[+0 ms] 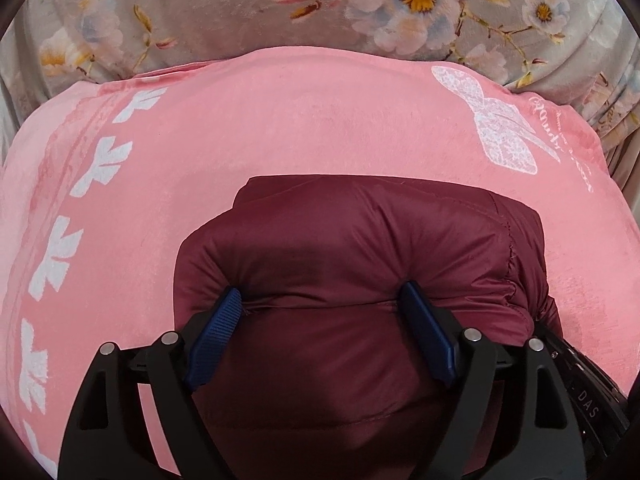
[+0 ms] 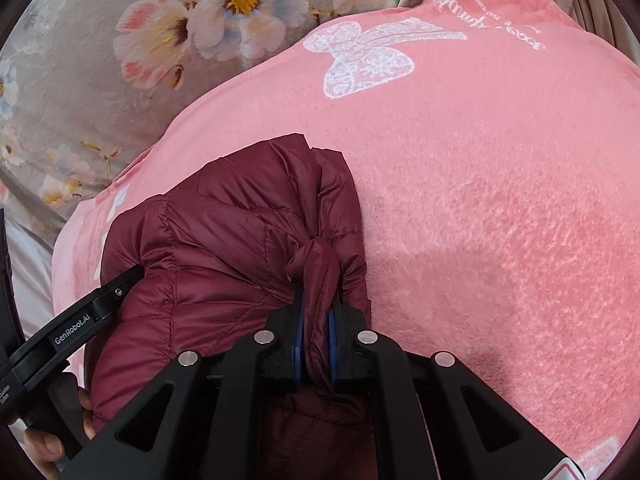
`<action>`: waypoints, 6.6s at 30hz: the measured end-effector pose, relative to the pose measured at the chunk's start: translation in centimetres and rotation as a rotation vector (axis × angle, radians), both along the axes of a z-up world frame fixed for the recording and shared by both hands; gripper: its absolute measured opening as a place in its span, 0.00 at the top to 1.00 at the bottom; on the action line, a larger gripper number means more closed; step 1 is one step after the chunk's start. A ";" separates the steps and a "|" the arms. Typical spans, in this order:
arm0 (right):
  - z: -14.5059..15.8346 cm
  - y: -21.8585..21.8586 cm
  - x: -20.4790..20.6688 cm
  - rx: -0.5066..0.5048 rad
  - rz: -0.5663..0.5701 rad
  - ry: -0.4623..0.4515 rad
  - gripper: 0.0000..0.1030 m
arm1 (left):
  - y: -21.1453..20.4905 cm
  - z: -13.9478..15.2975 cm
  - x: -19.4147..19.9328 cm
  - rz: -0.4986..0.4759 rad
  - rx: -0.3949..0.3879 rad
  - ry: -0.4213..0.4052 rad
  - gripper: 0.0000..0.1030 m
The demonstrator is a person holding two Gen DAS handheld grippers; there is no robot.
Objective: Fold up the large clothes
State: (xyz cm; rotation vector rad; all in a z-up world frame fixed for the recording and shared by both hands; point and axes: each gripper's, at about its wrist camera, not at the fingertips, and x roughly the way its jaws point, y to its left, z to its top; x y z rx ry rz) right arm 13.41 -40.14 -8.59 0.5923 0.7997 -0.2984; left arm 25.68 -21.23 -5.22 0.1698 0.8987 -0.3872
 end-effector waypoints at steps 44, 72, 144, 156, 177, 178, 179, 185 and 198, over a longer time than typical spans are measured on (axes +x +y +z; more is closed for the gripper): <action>7.4 6.2 -13.0 0.040 0.097 -0.113 0.93 | 13.3 -1.9 -14.5 -0.172 0.014 0.204 0.14; 1.3 7.1 -13.8 0.000 0.069 0.062 0.97 | 14.6 -3.1 -12.3 -0.081 0.003 0.212 0.13; 0.7 0.0 2.0 -0.077 -0.095 0.005 0.94 | -1.4 -0.9 1.6 -0.040 0.052 -0.069 0.04; 0.4 -1.5 1.0 0.057 -0.084 -0.047 0.91 | -1.1 -0.8 1.5 -0.040 0.032 -0.073 0.04; 4.7 0.3 -3.7 0.052 -0.010 -0.007 0.46 | 6.8 1.1 -1.1 -0.035 -0.081 0.135 0.05; 4.1 -0.3 -2.9 0.082 -0.014 0.000 0.45 | 6.8 0.8 -0.4 -0.030 -0.097 0.164 0.05; 3.3 -0.8 -2.1 0.116 -0.014 0.014 0.44 | 6.7 0.4 0.2 -0.028 -0.114 0.192 0.04; -0.1 -1.1 -0.6 0.256 0.007 -0.002 0.36 | 6.6 -1.6 2.4 -0.024 -0.191 0.280 0.04; -0.9 -0.5 -0.8 0.267 0.087 -0.110 0.62 | 5.9 -2.9 2.6 -0.073 -0.278 0.342 0.12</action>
